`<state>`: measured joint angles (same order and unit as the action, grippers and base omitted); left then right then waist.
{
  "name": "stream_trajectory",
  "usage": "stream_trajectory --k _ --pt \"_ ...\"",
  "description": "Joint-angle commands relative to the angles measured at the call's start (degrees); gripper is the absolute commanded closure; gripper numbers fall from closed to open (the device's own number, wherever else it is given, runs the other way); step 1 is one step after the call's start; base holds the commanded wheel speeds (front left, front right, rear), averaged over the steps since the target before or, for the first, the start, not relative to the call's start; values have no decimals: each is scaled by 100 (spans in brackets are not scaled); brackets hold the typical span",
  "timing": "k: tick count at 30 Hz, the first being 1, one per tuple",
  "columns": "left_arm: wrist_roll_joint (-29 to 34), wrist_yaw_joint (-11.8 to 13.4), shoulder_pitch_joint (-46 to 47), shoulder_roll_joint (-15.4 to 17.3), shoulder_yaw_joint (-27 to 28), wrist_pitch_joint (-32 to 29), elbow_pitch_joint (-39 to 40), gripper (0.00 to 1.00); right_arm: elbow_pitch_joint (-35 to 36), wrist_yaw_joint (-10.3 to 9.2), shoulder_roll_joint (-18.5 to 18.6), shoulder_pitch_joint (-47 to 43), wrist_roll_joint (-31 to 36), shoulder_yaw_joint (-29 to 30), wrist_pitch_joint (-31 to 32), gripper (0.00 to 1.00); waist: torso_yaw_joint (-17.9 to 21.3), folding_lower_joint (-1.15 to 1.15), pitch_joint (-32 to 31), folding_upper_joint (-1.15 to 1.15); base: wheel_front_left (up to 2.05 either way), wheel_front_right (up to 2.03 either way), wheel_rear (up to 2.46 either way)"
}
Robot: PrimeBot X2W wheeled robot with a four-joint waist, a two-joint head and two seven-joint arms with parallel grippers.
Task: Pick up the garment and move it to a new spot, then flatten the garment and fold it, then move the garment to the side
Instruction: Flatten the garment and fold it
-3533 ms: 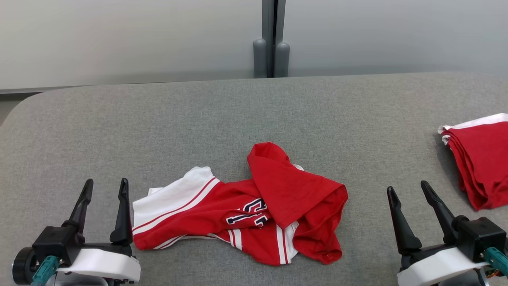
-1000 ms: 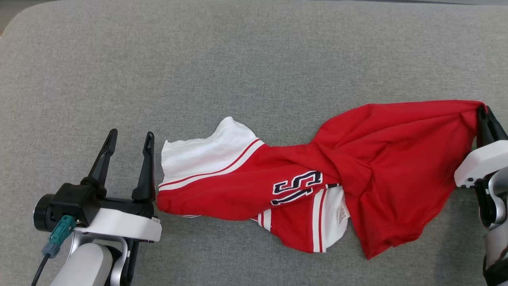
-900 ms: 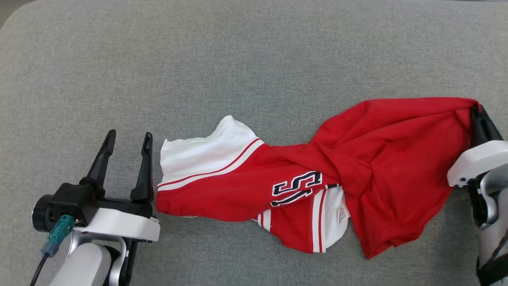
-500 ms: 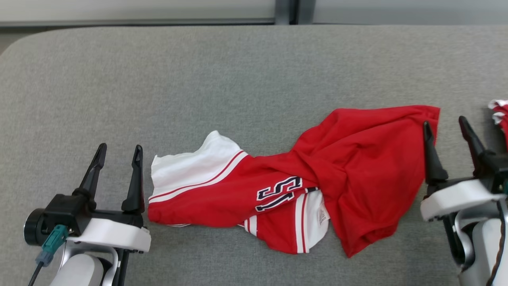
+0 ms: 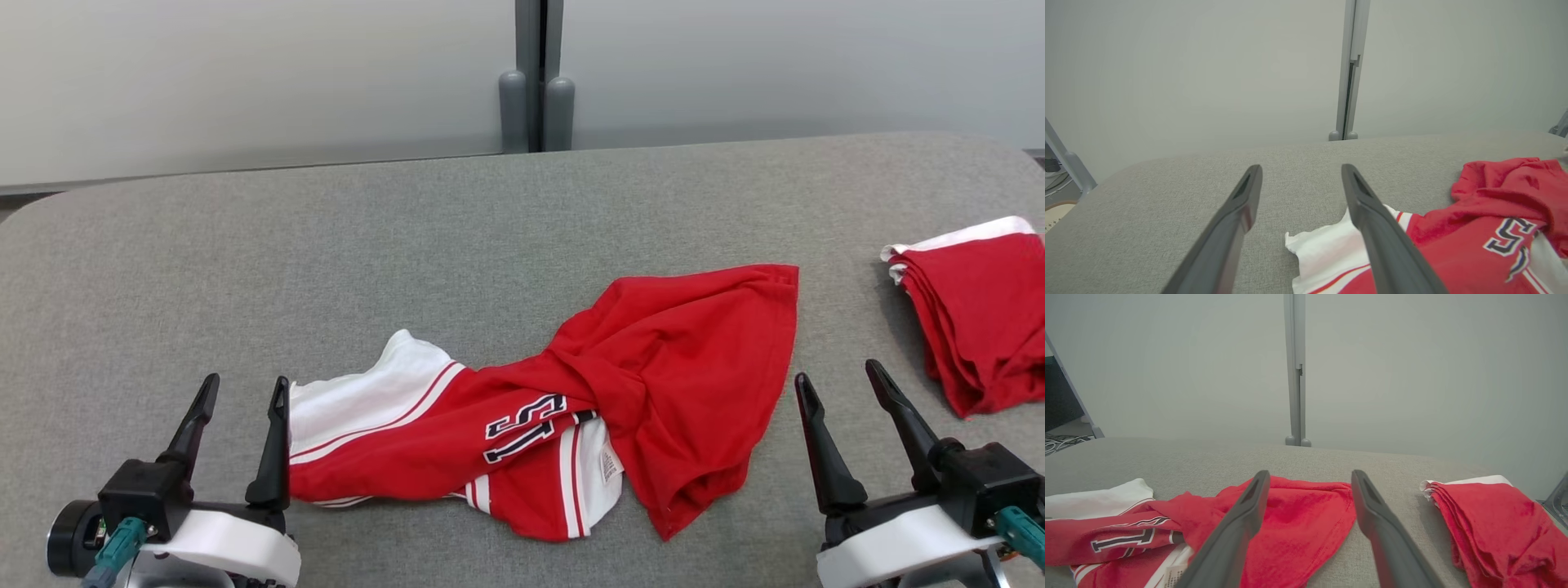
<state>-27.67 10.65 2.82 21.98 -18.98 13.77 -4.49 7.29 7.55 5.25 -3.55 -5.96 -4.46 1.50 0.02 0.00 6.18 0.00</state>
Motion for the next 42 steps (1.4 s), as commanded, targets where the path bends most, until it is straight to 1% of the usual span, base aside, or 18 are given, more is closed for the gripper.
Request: stream_trajectory --k 1,5,12,16,20,24,28,32,33,34,37,39,42 --pt "3 42 -36 26 5 -18 29 0 105 -12 6 -60 -21 10 48 0 66 0 -57 0 0 0 0" --pt "3 59 -91 56 -15 -59 88 0 250 -11 -12 -132 -14 0 143 0 82 0 -61 0 0 0 0" --pt "0 72 -45 84 -23 -71 134 0 297 -11 30 -135 -10 -8 193 0 45 0 -40 0 0 0 0" --pt "6 84 24 83 -39 -62 162 0 187 -11 51 -208 21 -215 288 0 8 0 19 0 0 0 0" --pt "38 54 171 46 -84 -59 197 0 -205 -11 56 -420 -79 -730 434 0 -96 0 143 0 0 0 0" --pt "55 4 300 8 -122 -43 215 0 -790 -12 39 -480 -250 -1222 415 0 -210 0 318 0 0 0 0" --pt "63 -21 433 -29 -144 -12 206 0 -1372 -12 13 -114 -318 -1498 268 0 -286 0 484 0 0 0 0" --pt "60 -57 521 -63 -153 22 152 0 -1917 -11 -30 296 -362 -1633 121 0 -344 0 595 0 0 0 0" --pt "63 -76 535 -72 -162 29 132 0 -1999 -11 -37 395 -350 -1621 67 66 -361 0 615 0 0 0 0" --pt "68 -92 550 -83 -173 30 113 0 -2066 -12 -44 454 -375 -1583 15 100 -380 0 619 0 0 0 0" --pt "73 -106 599 -94 -165 48 81 0 -1935 -11 -29 560 -366 -1463 -209 100 -411 0 642 0 0 0 0" --pt "73 -91 607 -93 -137 68 75 0 -1669 -11 4 621 -337 -1331 -315 100 -410 0 661 0 0 0 0" --pt "76 -68 602 -93 -86 92 85 0 -1214 -11 83 768 -266 -1084 -318 100 -386 0 697 0 0 0 0"
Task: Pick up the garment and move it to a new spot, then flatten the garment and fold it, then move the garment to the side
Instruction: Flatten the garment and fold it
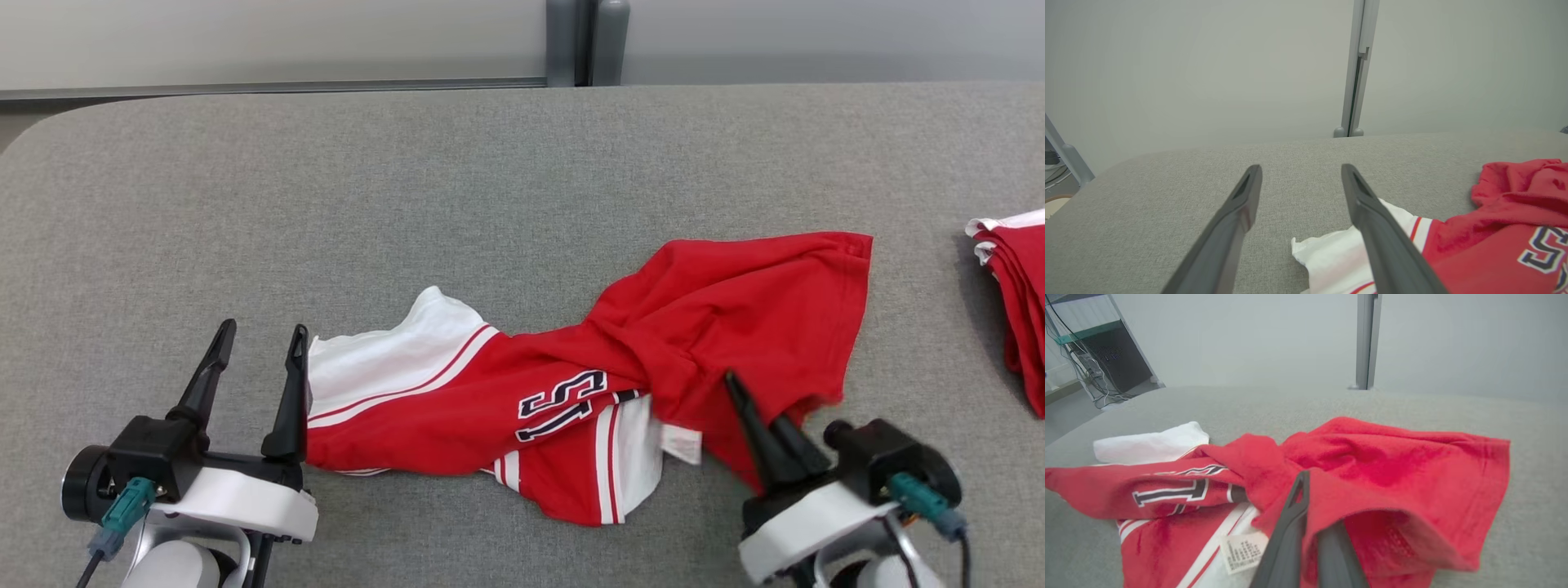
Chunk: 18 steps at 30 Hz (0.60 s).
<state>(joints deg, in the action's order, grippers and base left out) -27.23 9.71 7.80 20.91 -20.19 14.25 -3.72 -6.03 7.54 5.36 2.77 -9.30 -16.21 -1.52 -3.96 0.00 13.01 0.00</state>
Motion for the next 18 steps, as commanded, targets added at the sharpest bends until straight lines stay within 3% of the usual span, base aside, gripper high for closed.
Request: stream_trajectory --k 1,6,18 --pt "30 32 108 10 51 45 13 0 235 -10 79 199 55 201 41 100 15 0 35 0 0 0 0" --pt "51 -38 232 -45 65 62 21 0 393 -6 259 798 51 768 222 100 -73 0 217 0 0 0 0" --pt "127 -265 717 -252 92 94 -36 0 -754 -7 656 2102 -17 1714 282 100 -694 0 1061 0 0 0 0"
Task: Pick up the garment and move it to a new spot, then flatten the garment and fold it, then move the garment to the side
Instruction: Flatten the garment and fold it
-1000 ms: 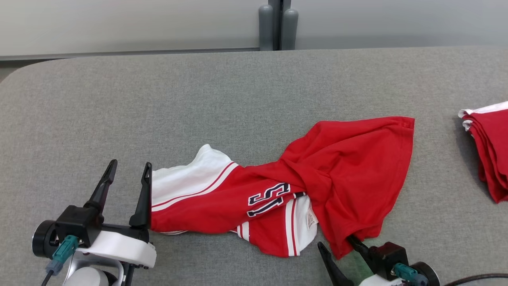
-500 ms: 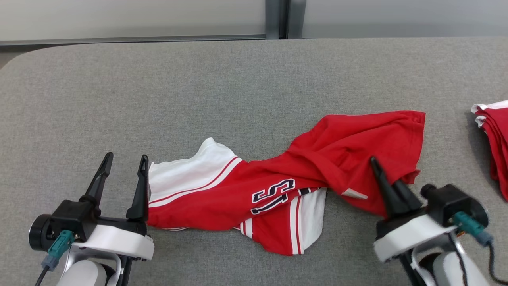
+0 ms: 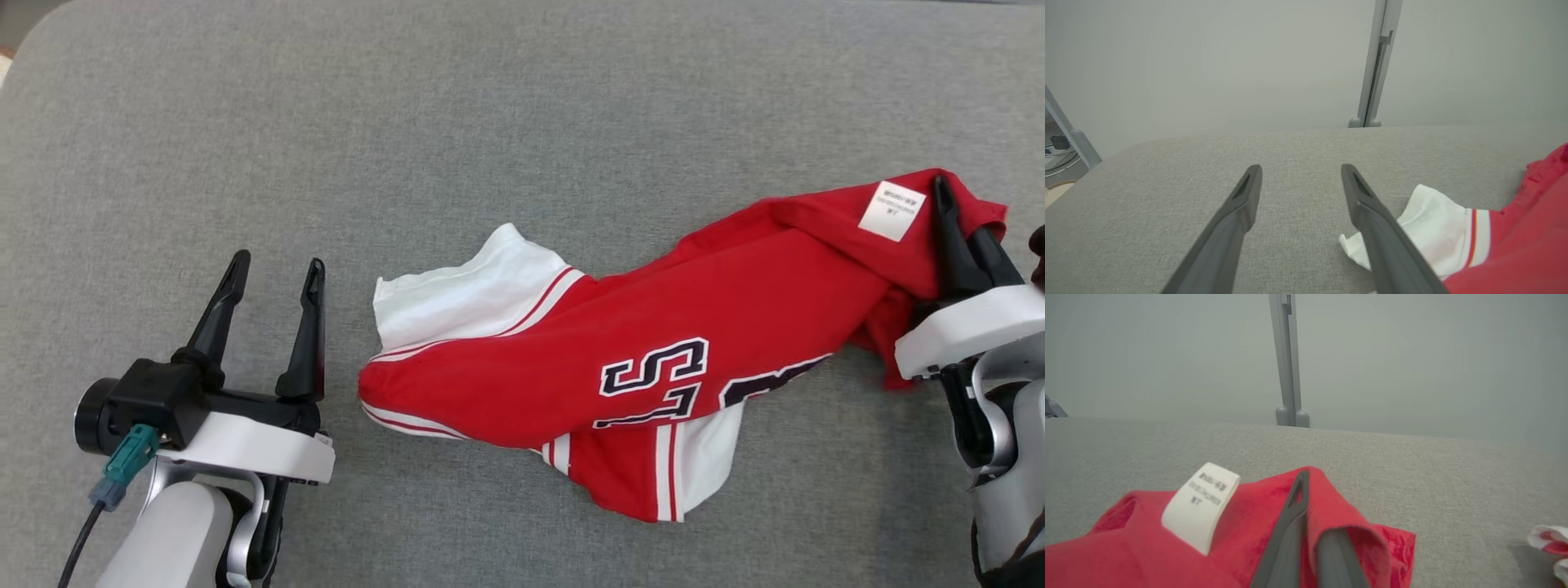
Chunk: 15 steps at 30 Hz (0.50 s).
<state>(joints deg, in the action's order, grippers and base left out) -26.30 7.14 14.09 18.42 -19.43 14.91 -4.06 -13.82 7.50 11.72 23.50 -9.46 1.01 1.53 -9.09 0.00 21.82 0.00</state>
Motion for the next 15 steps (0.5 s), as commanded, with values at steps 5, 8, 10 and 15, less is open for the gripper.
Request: stream_trajectory --k 5,8,10,15 --pt "125 -89 107 -71 132 29 -56 0 -459 -2 -38 194 -88 -13 -185 0 -190 0 203 0 0 0 0" --pt "160 -112 29 -117 199 30 -105 0 -571 -2 -32 60 -187 -94 -310 0 -106 0 90 0 0 0 0" --pt "176 -137 -31 -139 256 30 -130 0 -513 -3 -26 -135 -226 -118 -393 0 -32 0 -4 0 0 0 0" --pt "226 -157 -176 -133 362 31 -182 0 101 -2 -143 -820 -278 -104 -480 0 219 0 -274 0 0 0 0"
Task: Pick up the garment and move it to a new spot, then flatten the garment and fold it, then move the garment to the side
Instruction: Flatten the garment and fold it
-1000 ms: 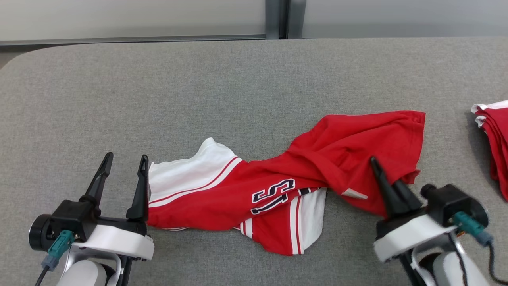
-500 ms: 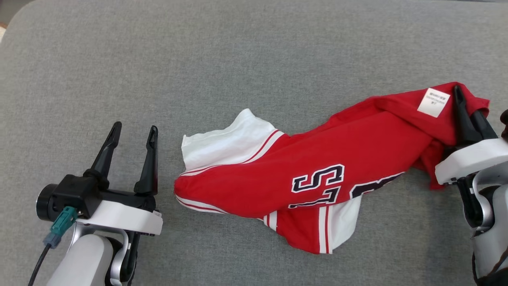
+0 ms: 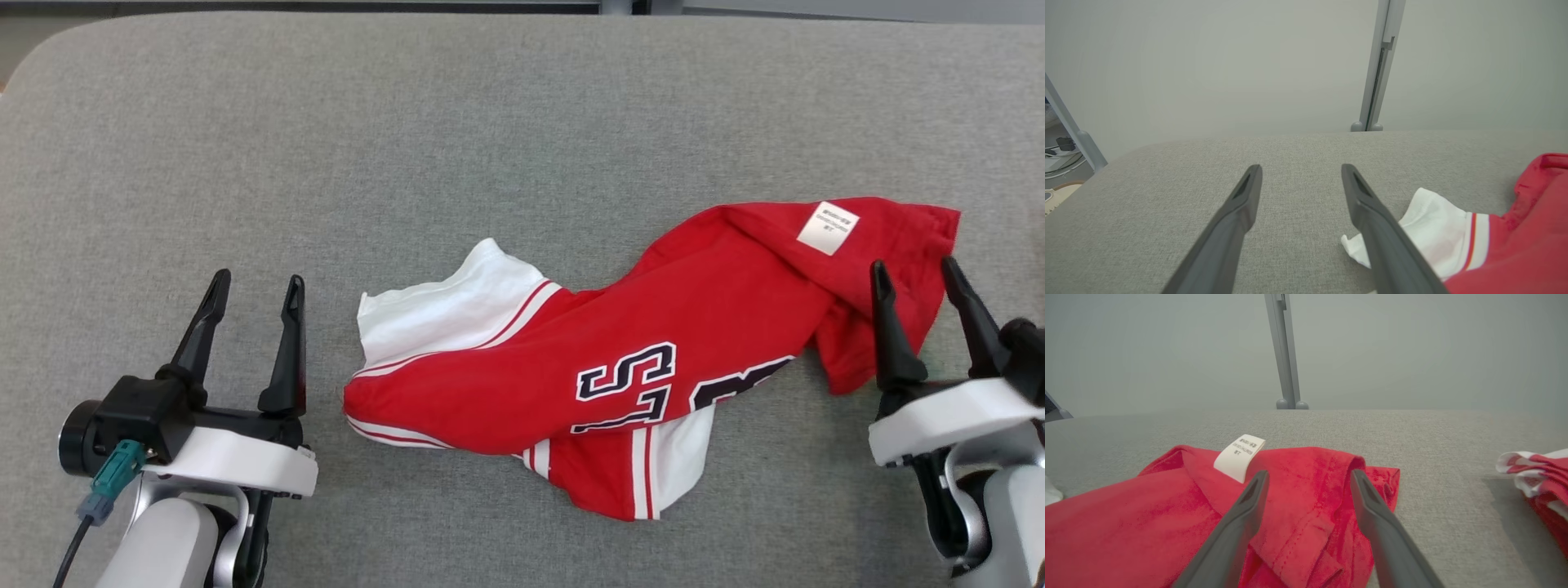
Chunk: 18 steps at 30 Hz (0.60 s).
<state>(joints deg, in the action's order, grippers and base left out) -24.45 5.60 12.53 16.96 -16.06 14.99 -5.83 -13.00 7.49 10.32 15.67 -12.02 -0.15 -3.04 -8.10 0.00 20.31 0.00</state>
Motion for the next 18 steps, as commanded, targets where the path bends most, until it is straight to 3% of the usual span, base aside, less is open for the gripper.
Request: stream_trajectory --k 1,10,18 --pt "40 10 -64 26 54 23 -20 0 202 -1 -35 -194 -8 16 -9 0 180 0 -187 0 0 0 0" --pt "52 93 -499 104 155 22 -114 0 1680 -1 -306 -1248 319 -85 274 0 540 0 -838 0 0 0 0" --pt "9 185 -898 180 88 -160 4 0 2250 -1 -504 -1973 246 -333 558 0 728 0 -1222 0 0 0 0"
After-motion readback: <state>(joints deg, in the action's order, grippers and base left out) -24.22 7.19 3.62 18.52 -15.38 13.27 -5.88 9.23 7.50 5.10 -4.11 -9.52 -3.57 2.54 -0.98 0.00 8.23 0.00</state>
